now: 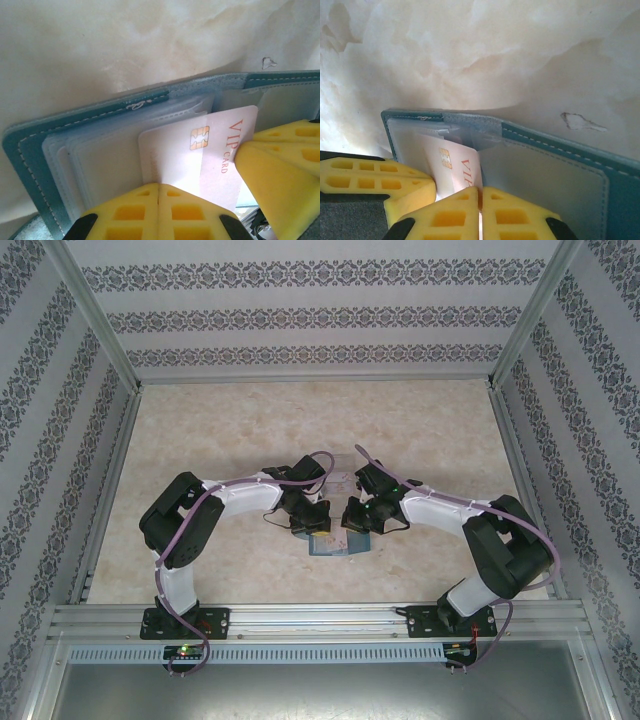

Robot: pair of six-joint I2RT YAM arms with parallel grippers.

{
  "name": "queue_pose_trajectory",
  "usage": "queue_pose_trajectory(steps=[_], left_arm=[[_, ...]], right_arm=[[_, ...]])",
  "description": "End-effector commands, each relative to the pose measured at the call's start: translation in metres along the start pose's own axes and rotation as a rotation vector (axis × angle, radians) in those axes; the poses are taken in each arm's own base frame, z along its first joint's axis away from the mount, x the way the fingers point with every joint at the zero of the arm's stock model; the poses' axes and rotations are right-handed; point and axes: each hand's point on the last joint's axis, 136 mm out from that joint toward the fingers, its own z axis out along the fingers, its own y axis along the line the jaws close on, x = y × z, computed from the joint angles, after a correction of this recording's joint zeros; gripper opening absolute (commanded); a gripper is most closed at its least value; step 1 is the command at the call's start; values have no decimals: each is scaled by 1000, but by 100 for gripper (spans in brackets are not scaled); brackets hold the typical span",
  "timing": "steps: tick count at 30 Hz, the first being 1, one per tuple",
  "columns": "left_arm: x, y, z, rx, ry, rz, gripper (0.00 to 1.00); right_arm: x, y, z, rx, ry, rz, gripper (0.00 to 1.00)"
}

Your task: Take the credit cards out of the card holder

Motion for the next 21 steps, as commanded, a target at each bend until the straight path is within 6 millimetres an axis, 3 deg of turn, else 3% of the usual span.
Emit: queue_pose_trajectory(steps=[1,13,21], left_arm=[[13,20,12,-81,51,-20,0],[14,20,12,-80,54,-20,0],[13,19,11,-78,52,-20,0]], right_arm=[[-1,5,-4,-31,-11,-24,5],[-5,-39,-24,225,-60,-68,0],[-7,-43,-34,311,-80,-113,0]])
